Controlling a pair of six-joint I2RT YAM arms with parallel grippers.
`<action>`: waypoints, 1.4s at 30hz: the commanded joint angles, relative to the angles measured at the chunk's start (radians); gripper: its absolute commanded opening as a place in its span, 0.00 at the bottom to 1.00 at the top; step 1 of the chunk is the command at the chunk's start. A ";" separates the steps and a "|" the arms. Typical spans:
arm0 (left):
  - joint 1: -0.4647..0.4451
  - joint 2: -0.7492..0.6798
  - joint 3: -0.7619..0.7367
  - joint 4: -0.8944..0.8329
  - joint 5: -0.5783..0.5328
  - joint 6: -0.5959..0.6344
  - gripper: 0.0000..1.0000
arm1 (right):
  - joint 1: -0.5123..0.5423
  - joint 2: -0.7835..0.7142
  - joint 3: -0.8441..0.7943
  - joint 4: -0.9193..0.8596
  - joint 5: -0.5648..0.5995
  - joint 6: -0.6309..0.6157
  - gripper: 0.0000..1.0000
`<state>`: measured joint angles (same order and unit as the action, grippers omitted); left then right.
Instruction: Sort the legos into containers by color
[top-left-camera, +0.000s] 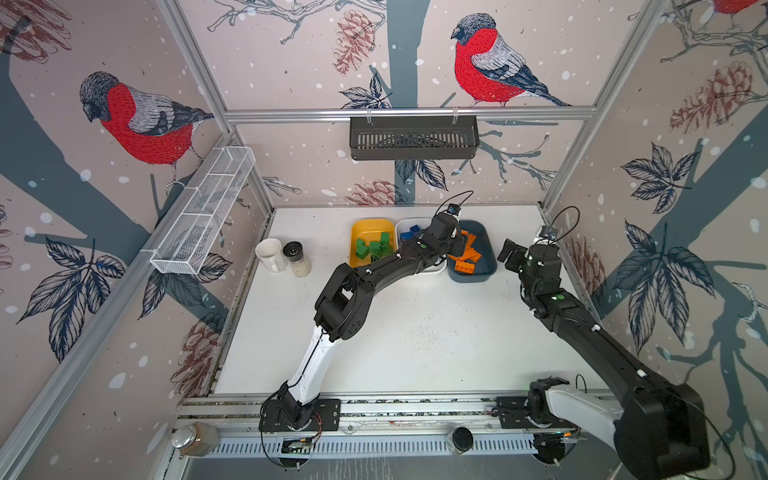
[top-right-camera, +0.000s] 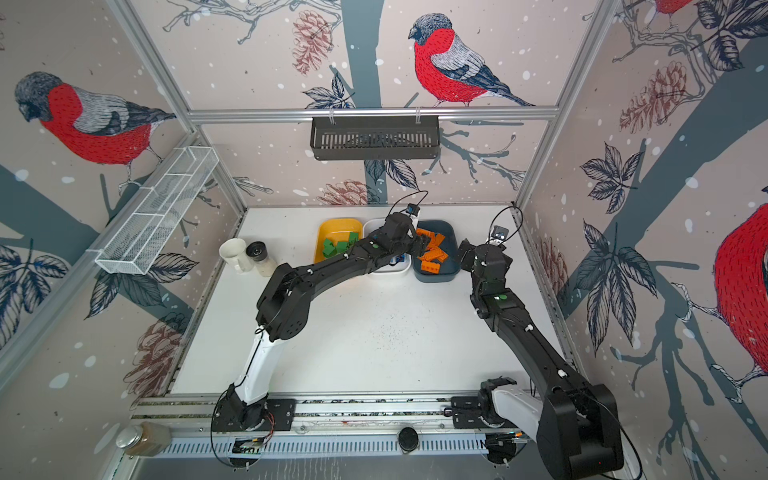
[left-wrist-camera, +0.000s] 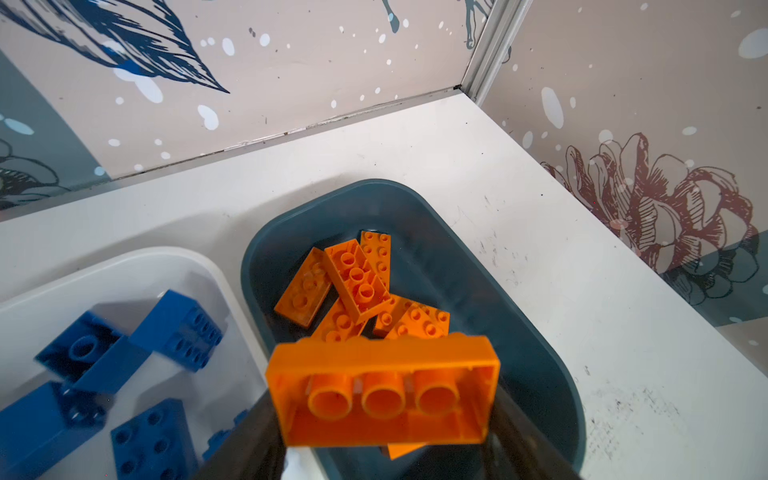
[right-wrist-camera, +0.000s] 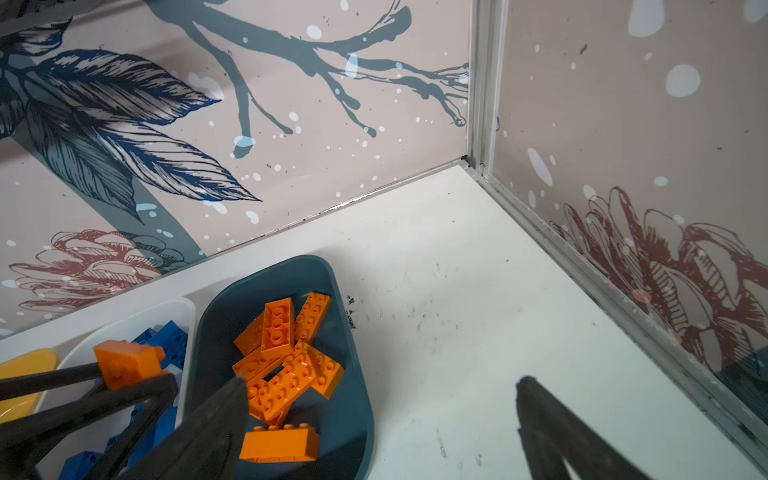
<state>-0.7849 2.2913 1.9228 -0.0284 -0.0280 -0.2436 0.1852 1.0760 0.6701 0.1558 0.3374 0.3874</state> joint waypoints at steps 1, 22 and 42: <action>0.008 0.074 0.075 0.069 0.022 0.022 0.58 | -0.018 -0.022 -0.017 0.002 -0.022 -0.010 0.99; 0.006 0.184 0.270 -0.035 0.281 0.093 0.93 | -0.076 -0.028 -0.009 -0.036 -0.087 -0.027 0.99; 0.147 -0.755 -0.918 0.385 -0.161 0.018 0.98 | -0.098 0.011 -0.115 0.098 0.075 0.042 1.00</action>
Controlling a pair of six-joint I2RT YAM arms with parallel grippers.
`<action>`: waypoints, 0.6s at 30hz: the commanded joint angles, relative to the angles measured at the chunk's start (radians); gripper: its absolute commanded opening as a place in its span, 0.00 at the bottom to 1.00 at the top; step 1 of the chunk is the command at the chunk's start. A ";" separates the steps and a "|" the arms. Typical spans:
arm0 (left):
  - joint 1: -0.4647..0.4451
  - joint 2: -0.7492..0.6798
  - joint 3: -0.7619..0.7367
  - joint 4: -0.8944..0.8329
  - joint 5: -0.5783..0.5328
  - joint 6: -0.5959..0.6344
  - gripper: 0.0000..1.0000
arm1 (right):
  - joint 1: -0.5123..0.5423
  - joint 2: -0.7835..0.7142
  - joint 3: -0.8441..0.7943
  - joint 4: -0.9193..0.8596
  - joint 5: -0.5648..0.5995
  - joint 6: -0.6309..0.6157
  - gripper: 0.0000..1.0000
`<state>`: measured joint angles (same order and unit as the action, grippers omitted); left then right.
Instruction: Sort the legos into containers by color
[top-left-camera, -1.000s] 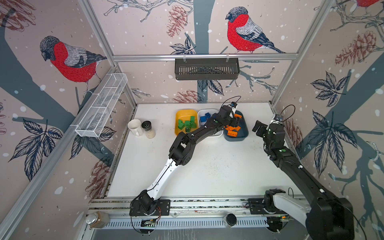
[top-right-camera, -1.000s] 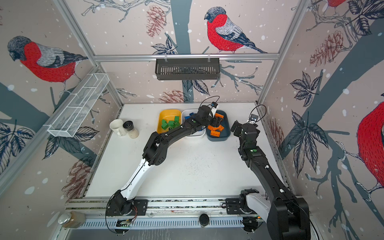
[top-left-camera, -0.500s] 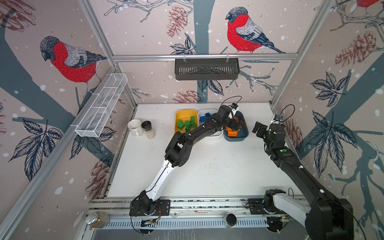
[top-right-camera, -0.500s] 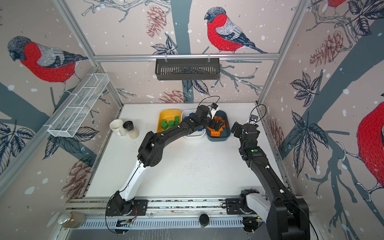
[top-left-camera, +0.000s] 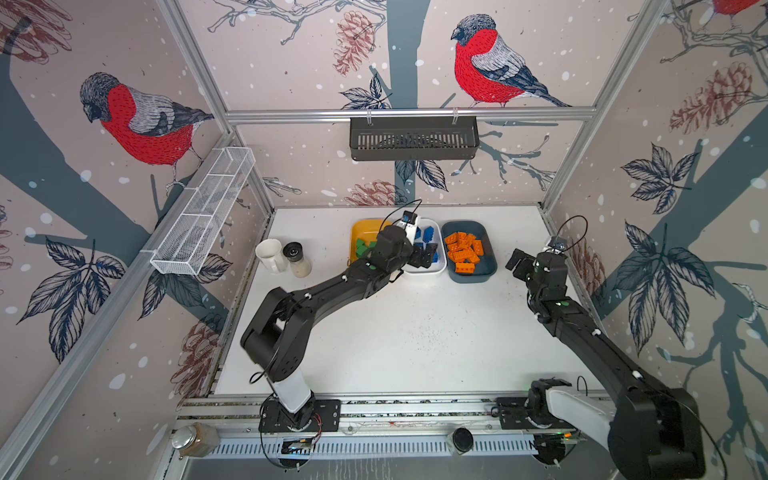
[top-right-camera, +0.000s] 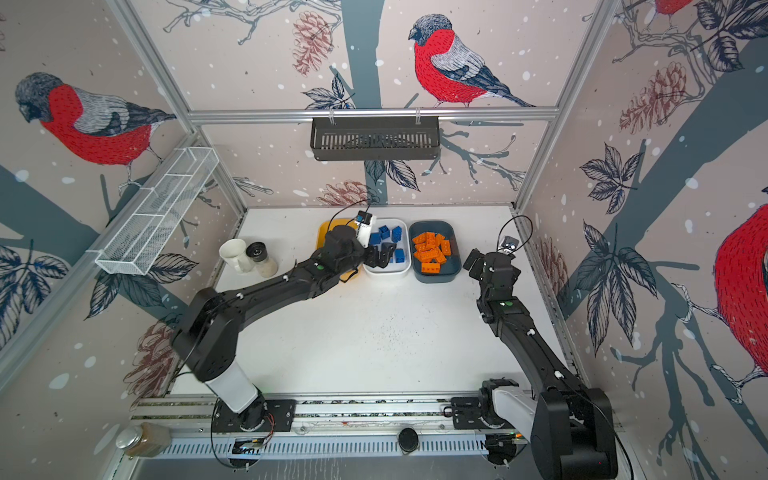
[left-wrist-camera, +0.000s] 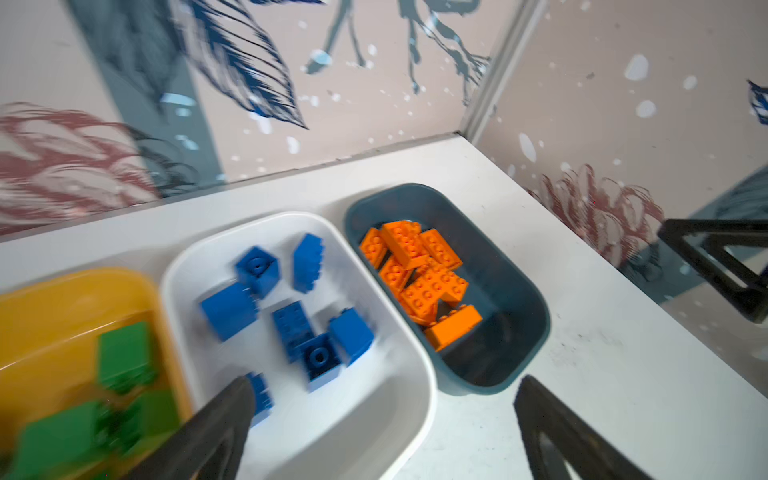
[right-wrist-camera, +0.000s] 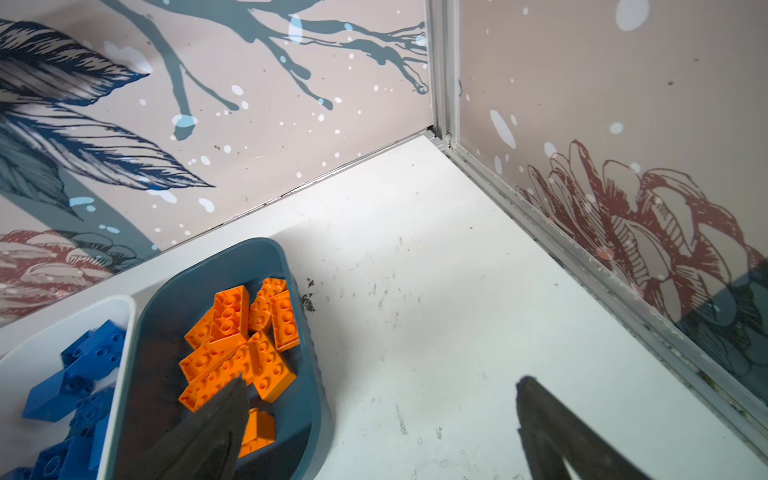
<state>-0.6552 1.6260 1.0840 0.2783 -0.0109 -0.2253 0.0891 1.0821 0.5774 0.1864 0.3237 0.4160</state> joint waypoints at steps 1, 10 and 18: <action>0.024 -0.131 -0.133 0.070 -0.247 0.003 0.98 | -0.004 0.009 -0.034 0.082 0.111 0.013 0.99; 0.171 -0.439 -0.472 0.015 -0.798 -0.133 0.98 | -0.014 0.108 -0.182 0.387 0.251 -0.056 1.00; 0.391 -0.562 -0.693 0.115 -0.913 -0.154 0.98 | -0.014 0.283 -0.248 0.709 0.167 -0.243 0.99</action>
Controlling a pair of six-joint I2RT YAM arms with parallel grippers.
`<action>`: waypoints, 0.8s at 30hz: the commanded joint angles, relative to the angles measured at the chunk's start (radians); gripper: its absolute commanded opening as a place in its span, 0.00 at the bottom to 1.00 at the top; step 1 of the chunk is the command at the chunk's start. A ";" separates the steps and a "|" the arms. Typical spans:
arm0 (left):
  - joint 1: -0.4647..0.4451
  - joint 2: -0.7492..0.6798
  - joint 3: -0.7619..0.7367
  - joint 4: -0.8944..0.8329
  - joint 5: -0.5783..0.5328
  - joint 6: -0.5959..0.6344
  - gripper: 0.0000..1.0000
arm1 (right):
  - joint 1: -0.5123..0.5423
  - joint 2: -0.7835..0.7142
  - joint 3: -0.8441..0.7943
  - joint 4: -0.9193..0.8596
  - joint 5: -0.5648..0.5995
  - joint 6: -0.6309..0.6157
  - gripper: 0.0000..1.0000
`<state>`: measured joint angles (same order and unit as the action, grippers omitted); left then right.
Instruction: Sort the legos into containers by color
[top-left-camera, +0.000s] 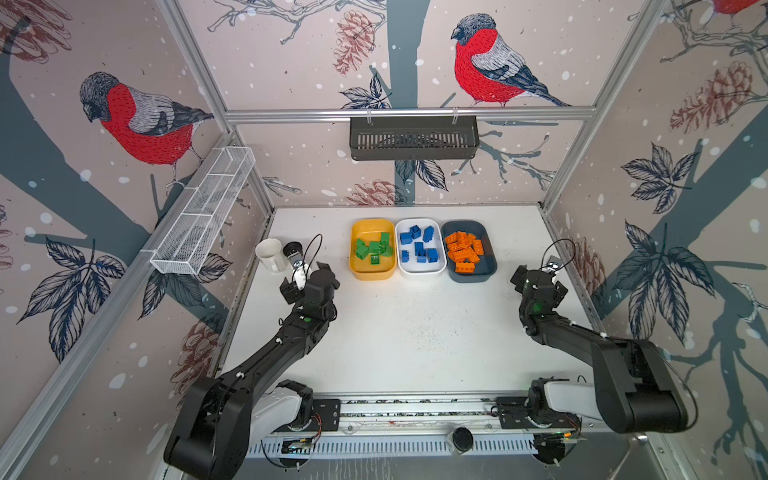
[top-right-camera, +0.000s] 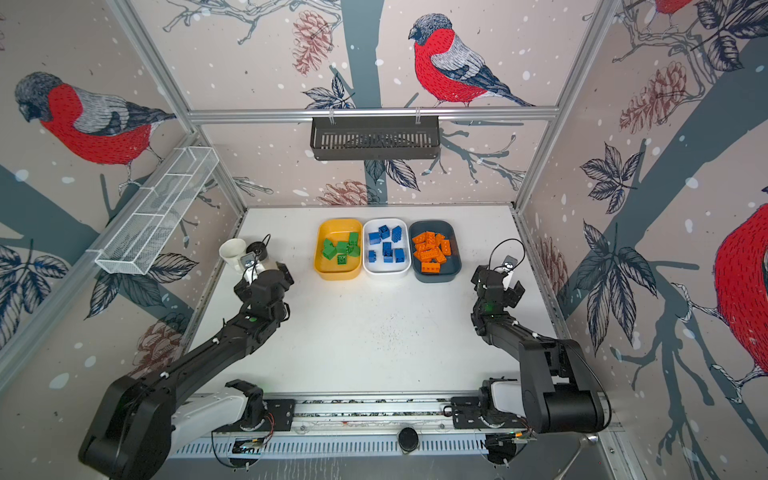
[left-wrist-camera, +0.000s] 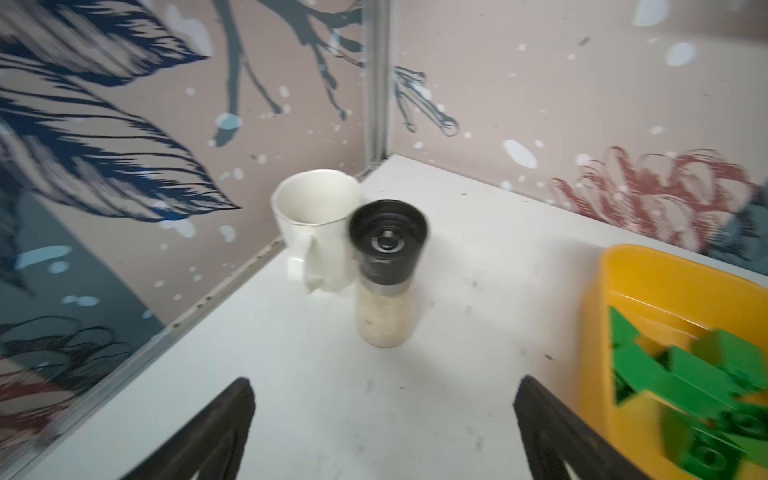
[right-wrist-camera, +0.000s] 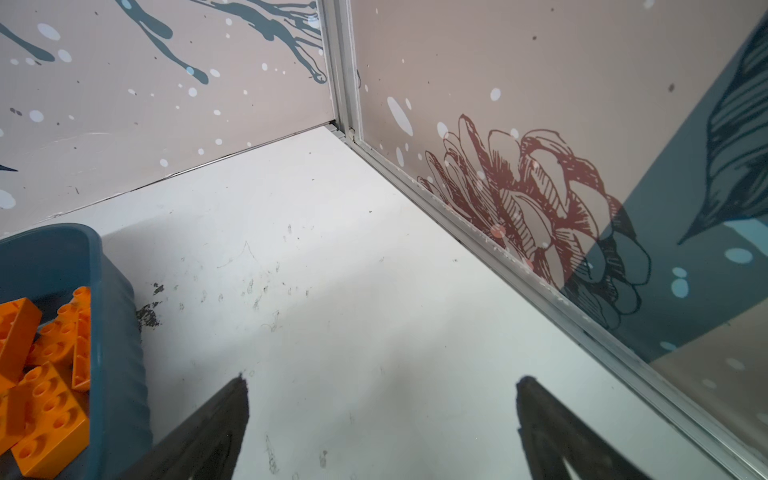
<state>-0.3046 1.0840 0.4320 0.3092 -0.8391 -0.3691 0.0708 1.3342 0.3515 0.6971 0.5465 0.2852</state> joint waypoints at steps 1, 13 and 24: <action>0.057 -0.024 -0.059 0.106 -0.090 0.000 0.98 | 0.009 0.041 -0.052 0.280 -0.100 -0.157 1.00; 0.281 0.197 -0.172 0.535 0.228 0.190 0.98 | -0.046 0.173 -0.124 0.520 -0.365 -0.205 1.00; 0.276 0.406 -0.236 0.953 0.629 0.332 0.99 | -0.045 0.167 -0.117 0.501 -0.365 -0.202 0.99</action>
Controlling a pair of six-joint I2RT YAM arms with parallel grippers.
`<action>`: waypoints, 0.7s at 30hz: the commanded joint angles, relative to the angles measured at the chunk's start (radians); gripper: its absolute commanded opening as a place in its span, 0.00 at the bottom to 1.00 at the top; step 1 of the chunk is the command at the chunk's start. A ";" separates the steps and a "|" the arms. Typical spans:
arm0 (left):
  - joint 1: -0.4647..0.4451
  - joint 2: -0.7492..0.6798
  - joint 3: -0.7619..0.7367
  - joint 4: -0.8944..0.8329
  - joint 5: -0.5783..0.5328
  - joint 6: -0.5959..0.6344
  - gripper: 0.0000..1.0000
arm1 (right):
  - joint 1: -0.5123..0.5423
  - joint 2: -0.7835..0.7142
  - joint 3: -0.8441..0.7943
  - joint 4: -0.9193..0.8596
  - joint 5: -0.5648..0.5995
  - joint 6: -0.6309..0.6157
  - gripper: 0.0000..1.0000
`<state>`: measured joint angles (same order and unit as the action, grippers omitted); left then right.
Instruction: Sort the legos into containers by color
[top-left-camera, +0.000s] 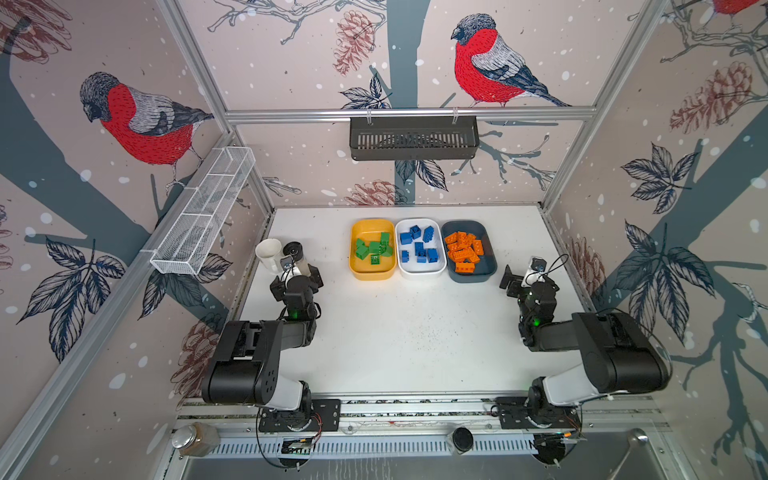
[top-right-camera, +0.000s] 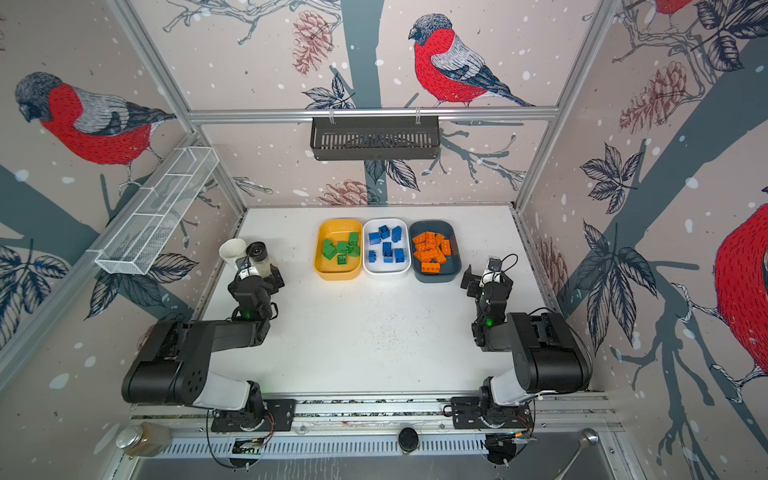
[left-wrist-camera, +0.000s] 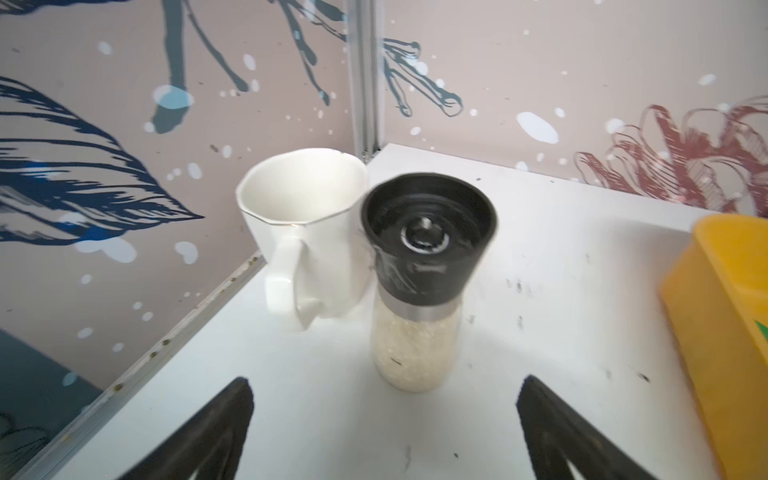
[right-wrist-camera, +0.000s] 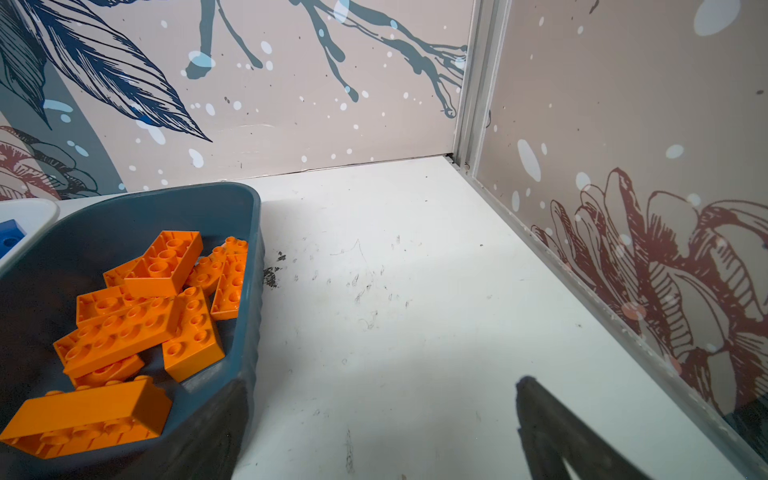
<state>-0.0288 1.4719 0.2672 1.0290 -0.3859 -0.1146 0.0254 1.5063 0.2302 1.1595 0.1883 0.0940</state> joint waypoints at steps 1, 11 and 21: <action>0.000 0.056 -0.100 0.342 0.225 0.109 0.99 | 0.001 -0.005 0.004 0.038 -0.007 -0.011 0.99; -0.017 0.080 -0.060 0.314 0.049 0.066 0.99 | 0.001 -0.006 0.003 0.038 -0.007 -0.013 0.99; -0.019 0.088 -0.065 0.340 0.047 0.070 0.99 | -0.005 0.001 0.016 0.020 -0.024 -0.011 0.99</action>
<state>-0.0463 1.5574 0.2035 1.3052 -0.3378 -0.0525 0.0216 1.5093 0.2436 1.1591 0.1738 0.0826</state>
